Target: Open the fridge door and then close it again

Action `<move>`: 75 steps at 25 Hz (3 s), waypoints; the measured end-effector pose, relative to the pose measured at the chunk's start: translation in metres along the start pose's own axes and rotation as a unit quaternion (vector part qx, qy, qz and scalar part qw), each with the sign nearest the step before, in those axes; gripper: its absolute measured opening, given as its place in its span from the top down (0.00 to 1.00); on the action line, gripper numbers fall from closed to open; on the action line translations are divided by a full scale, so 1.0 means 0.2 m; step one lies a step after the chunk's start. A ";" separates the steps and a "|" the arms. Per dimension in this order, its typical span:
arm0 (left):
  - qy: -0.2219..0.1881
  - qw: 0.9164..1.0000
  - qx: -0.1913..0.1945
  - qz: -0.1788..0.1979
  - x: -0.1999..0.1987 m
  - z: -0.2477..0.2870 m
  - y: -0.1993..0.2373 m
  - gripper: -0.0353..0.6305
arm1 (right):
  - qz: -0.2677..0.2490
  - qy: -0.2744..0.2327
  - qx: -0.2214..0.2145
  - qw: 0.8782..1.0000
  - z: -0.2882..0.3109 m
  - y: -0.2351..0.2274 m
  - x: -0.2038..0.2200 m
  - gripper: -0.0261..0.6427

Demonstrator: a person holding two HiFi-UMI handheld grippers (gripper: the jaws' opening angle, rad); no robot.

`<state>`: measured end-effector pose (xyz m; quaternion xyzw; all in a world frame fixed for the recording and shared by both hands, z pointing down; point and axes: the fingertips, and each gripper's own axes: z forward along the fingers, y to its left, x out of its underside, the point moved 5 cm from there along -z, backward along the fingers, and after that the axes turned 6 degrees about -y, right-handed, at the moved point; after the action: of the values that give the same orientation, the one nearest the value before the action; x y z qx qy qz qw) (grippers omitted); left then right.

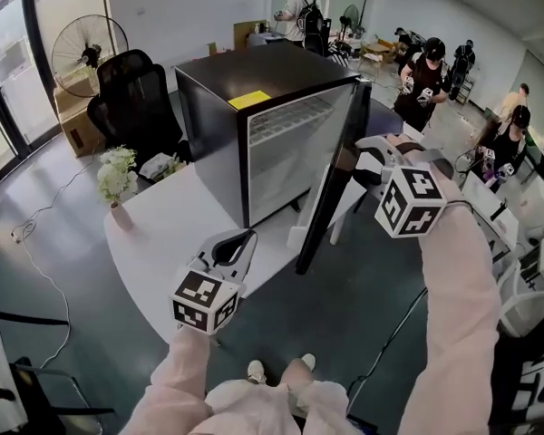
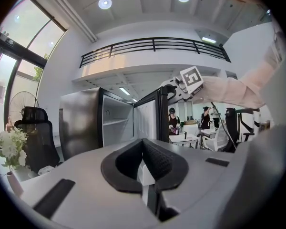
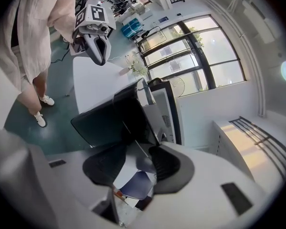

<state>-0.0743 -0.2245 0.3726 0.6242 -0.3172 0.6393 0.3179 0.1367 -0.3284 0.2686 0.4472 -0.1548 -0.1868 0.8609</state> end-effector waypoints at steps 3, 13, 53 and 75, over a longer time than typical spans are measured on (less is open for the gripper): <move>-0.002 1.000 0.003 0.003 -0.01 0.04 -0.03 0.93 | -0.005 -0.008 -0.002 1.000 -0.03 0.02 0.04 0.72; 0.002 1.000 0.004 -0.004 0.00 0.24 -0.21 0.93 | -0.020 -0.037 -0.005 0.999 -0.16 0.09 0.24 0.71; 0.001 0.996 -0.084 -0.011 0.05 0.67 -0.68 0.93 | -0.108 -0.167 -0.029 0.980 -0.44 0.19 0.93 0.71; -0.002 0.996 -0.092 -0.011 0.03 1.00 -0.76 0.93 | -0.151 -0.155 -0.040 0.975 -0.51 0.17 1.35 0.70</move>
<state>0.1673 -0.2943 0.3836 0.5968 -0.3685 0.6027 0.3804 0.4262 -0.3620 0.2667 0.3966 -0.2096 -0.3882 0.8051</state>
